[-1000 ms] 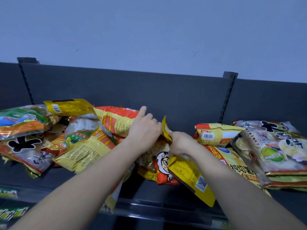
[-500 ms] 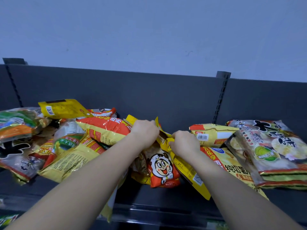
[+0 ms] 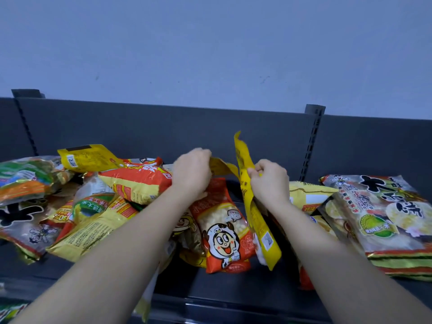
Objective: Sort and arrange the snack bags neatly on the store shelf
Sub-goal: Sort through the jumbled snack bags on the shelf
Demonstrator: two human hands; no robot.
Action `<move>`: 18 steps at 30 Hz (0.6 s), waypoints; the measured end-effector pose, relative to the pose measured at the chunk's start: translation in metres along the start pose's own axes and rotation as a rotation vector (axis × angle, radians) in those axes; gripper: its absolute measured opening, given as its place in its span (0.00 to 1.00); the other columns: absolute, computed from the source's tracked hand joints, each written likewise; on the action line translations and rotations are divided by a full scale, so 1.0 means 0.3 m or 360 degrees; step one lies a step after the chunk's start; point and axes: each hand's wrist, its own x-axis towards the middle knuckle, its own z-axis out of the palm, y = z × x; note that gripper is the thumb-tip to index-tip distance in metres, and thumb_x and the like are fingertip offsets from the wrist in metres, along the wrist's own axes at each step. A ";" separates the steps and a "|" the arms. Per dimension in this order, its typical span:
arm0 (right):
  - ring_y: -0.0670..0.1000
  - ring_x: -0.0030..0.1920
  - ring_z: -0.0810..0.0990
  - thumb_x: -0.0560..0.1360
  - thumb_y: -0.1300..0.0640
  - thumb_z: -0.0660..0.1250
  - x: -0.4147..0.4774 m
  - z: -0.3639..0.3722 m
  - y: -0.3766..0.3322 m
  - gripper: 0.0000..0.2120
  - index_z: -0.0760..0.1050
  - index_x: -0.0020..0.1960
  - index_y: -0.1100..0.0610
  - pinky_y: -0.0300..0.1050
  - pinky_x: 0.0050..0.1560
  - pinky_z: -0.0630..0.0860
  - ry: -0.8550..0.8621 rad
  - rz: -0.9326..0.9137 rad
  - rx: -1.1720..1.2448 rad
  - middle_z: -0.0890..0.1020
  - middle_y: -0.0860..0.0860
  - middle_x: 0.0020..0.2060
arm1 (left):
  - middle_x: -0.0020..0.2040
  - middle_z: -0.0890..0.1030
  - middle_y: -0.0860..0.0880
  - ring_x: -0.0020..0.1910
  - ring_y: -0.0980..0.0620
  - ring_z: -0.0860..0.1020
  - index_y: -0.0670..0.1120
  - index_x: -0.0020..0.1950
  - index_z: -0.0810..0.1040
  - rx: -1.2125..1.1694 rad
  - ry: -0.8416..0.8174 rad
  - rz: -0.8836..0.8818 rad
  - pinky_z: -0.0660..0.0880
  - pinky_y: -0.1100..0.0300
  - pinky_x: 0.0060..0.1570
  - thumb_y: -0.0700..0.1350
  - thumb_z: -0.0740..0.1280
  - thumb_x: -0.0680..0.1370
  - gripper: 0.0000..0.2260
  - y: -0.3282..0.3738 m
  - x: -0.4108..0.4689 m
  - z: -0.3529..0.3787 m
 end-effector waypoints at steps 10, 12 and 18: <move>0.57 0.30 0.66 0.80 0.46 0.61 0.063 -0.039 -0.167 0.19 0.63 0.37 0.57 0.47 0.31 0.55 0.0448 -0.0590 0.0193 0.61 0.45 0.25 | 0.28 0.76 0.46 0.33 0.42 0.79 0.44 0.31 0.73 -0.0996 0.0616 -0.0564 0.78 0.47 0.38 0.49 0.62 0.76 0.15 -0.130 0.051 -0.185; 0.55 0.27 0.63 0.79 0.48 0.63 0.051 -0.005 -0.224 0.19 0.62 0.36 0.56 0.45 0.27 0.51 0.0547 -0.0759 0.0329 0.59 0.44 0.24 | 0.28 0.75 0.41 0.29 0.40 0.80 0.41 0.32 0.71 -0.1095 0.0692 -0.0638 0.79 0.42 0.34 0.51 0.62 0.74 0.16 -0.165 0.029 -0.227; 0.52 0.25 0.58 0.76 0.54 0.69 0.042 0.065 -0.468 0.16 0.69 0.34 0.60 0.36 0.26 0.48 0.0882 -0.1055 0.0636 0.62 0.47 0.26 | 0.29 0.71 0.42 0.23 0.46 0.79 0.41 0.35 0.72 -0.1279 0.0880 -0.0708 0.73 0.54 0.24 0.42 0.65 0.78 0.13 -0.291 -0.031 -0.362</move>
